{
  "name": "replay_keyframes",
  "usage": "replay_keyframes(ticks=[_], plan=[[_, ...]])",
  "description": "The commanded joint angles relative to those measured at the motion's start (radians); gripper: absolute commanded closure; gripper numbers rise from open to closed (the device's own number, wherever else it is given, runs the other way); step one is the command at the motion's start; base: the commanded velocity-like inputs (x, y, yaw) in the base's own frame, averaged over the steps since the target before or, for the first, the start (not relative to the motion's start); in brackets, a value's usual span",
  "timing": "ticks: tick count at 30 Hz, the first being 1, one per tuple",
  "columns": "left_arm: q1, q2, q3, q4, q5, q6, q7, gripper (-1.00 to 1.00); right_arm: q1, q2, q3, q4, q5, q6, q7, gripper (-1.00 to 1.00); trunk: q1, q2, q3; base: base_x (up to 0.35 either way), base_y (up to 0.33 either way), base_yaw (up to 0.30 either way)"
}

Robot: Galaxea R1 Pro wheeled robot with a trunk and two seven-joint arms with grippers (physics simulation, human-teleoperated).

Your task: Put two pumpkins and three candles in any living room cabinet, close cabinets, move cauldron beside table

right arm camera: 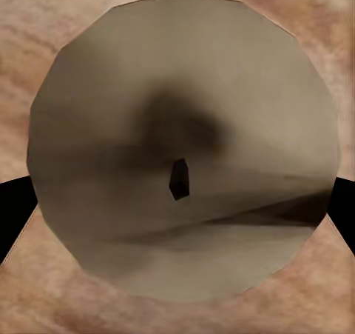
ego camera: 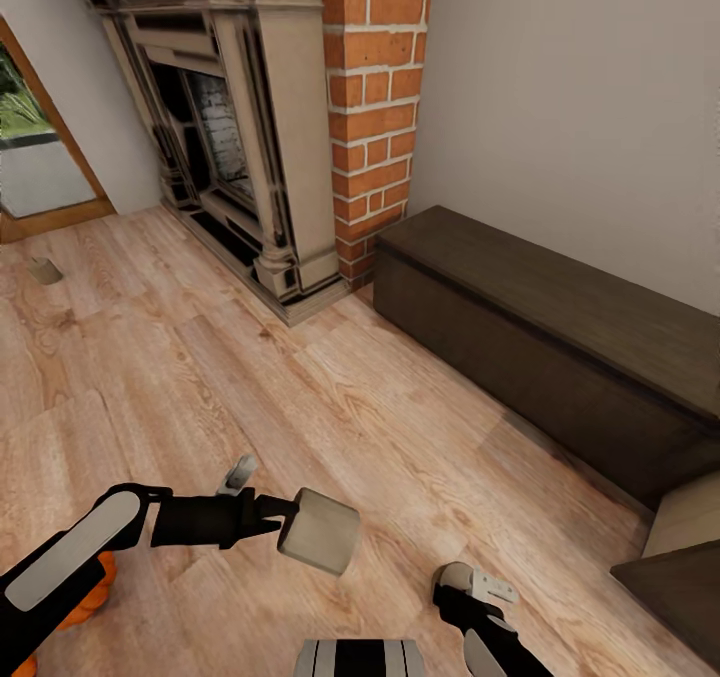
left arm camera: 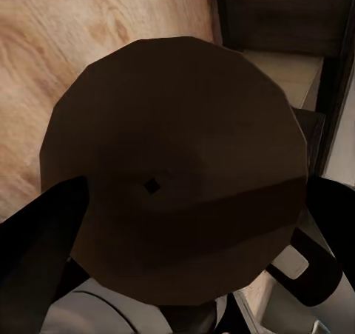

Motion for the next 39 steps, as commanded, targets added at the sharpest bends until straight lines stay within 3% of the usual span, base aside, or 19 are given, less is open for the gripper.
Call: replay_keyframes(ticks=[1,11,17,23,25,26,30,39], plan=[[-0.001,0.001,-0.001,0.005,0.013,0.0,0.008,1.0,0.0,-0.001,0.006,-0.002,-0.007,0.004,-0.008,1.0,-0.001,0.0,0.003,0.0,0.0,0.0],[-0.001,0.001,0.015,0.047,-0.012,-0.006,0.01,1.0,0.0,-0.001,0.004,-0.002,-0.008,0.002,-0.008,1.0,-0.001,0.0,0.007,0.0,0.0,0.0],[-0.001,0.001,0.044,0.066,-0.021,-0.006,0.01,1.0,-0.001,0.002,0.006,-0.002,-0.007,0.002,-0.008,1.0,-0.004,0.002,0.03,0.0,0.0,0.0],[-0.001,-0.006,0.049,0.07,-0.092,-0.006,0.016,1.0,0.0,0.003,0.006,-0.002,-0.007,0.002,-0.008,1.0,-0.006,0.003,0.054,0.0,0.0,0.0],[-0.001,-0.009,0.05,0.079,-0.1,-0.006,0.028,1.0,-0.001,0.002,0.006,-0.002,-0.007,0.002,-0.008,1.0,-0.007,0.003,0.061,0.0,0.0,0.0],[-0.001,-0.012,0.054,0.091,-0.107,-0.007,0.087,1.0,0.0,0.0,0.005,-0.002,-0.008,0.007,-0.008,1.0,-0.008,0.004,0.065,0.0,0.0,0.0],[-0.001,-0.016,0.054,0.095,-0.109,-0.009,0.159,1.0,0.0,-0.001,0.005,-0.002,-0.007,0.005,-0.008,1.0,-0.01,0.005,0.081,0.0,0.0,0.0],[-0.002,-0.039,0.055,0.096,-0.109,-0.009,0.204,1.0,0.0,0.001,0.005,-0.002,-0.007,0.0,-0.008,1.0,-0.014,0.007,0.115,0.0,0.0,0.0]])
